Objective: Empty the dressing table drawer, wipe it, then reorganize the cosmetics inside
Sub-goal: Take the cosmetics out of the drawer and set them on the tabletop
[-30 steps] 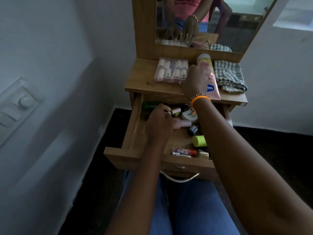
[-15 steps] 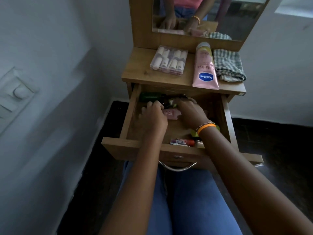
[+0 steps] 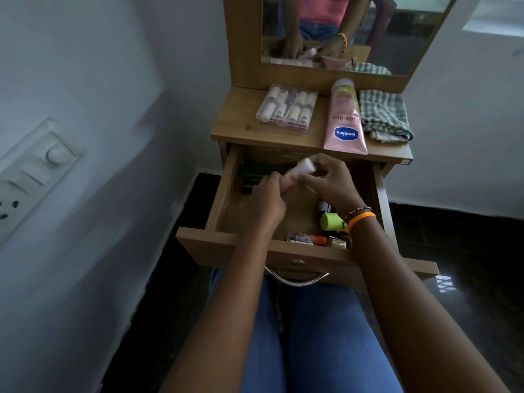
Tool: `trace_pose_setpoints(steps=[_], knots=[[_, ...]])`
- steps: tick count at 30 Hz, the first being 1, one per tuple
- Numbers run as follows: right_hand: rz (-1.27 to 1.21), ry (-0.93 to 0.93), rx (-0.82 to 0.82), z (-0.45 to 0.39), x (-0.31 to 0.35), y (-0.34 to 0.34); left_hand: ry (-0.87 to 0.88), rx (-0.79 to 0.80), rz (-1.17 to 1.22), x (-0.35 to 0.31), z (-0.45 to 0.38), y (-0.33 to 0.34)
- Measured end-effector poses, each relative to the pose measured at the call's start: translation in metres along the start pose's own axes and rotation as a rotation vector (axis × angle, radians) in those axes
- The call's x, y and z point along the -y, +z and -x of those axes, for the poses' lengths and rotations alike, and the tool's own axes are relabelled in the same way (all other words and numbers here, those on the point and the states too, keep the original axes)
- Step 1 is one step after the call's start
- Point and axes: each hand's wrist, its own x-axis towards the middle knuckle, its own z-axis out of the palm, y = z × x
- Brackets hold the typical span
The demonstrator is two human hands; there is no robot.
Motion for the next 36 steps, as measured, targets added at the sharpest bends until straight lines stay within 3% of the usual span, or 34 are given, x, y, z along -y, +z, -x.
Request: trace_pose_setpoints(steps=[4, 8, 11, 15, 21, 31, 36], knots=[[-0.234, -0.025, 0.033, 0.003, 0.011, 0.000, 0.056, 0.031, 0.233, -0.010, -0.002, -0.007], [-0.142, -0.075, 0.045, 0.002, 0.020, -0.004, 0.174, 0.039, 0.313, -0.016, -0.001, -0.009], [-0.163, -0.118, -0.085, -0.011, 0.037, -0.016, 0.192, -0.004, 0.379, -0.014, -0.004, -0.008], [-0.009, -0.117, -0.284, -0.055, 0.064, -0.042, 0.113, -0.060, 0.198, -0.004, -0.010, 0.002], [0.358, 0.009, -0.158, -0.099, 0.066, -0.048, 0.043, -0.098, 0.159, -0.001, -0.012, 0.003], [0.205, 0.047, -0.170, -0.104, 0.057, -0.048, -0.022, -0.044, 0.157, -0.004, -0.014, 0.005], [0.207, -0.006, -0.252, -0.094, 0.053, -0.052, -0.016, -0.023, 0.124, -0.004, -0.013, 0.006]])
